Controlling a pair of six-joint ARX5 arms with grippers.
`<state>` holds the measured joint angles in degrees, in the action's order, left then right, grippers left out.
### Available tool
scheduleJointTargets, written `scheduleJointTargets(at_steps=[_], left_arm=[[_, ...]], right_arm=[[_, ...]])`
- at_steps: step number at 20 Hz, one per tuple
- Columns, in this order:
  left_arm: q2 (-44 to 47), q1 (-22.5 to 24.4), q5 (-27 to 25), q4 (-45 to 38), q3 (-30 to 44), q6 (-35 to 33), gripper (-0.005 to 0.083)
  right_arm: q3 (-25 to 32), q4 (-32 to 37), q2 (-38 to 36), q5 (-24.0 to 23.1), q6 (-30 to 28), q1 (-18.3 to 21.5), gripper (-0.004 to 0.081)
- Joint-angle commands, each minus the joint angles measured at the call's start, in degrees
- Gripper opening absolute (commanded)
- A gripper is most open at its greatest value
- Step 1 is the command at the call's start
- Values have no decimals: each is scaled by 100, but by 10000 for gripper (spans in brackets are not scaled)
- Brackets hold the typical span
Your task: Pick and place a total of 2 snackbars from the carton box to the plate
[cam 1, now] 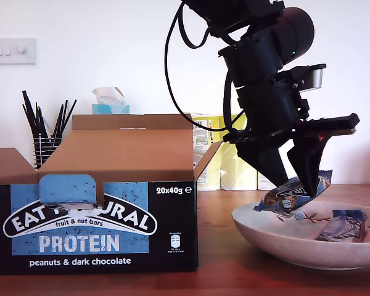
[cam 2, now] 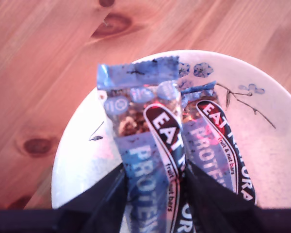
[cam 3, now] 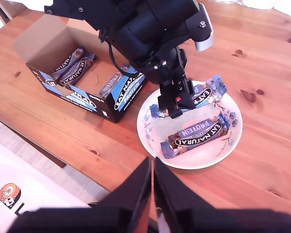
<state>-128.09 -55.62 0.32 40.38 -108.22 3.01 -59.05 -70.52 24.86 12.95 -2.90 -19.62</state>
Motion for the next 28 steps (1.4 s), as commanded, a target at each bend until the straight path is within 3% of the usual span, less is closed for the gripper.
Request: scheduleJointTargets(at_steps=[1,4,8,10,14,20,23,28], left_arm=[[-92,11,0,4,-55,4,343],[-92,11,2,20,-55,264,384],[-79,11,2,-4,-107,256,366],[-42,15,4,179,-348,254,279],[284,46,52,638,-988,251,6],[977,291,66,940,-968,76,-24],[1305,437,66,949,-505,37,-24],[2590,640,50,-328,1419,33,-24]], right_arm=[[9,55,-46,11,-22,-13,-13],[9,63,-46,11,-50,-13,-13],[9,85,-46,9,-72,-13,-13],[9,96,-46,-9,-170,-13,-13],[9,313,-44,-50,-295,-13,-13],[11,828,-44,-612,-382,-13,-13],[20,951,-44,-610,-450,-11,-13],[116,1075,-44,-634,-286,-11,-13]])
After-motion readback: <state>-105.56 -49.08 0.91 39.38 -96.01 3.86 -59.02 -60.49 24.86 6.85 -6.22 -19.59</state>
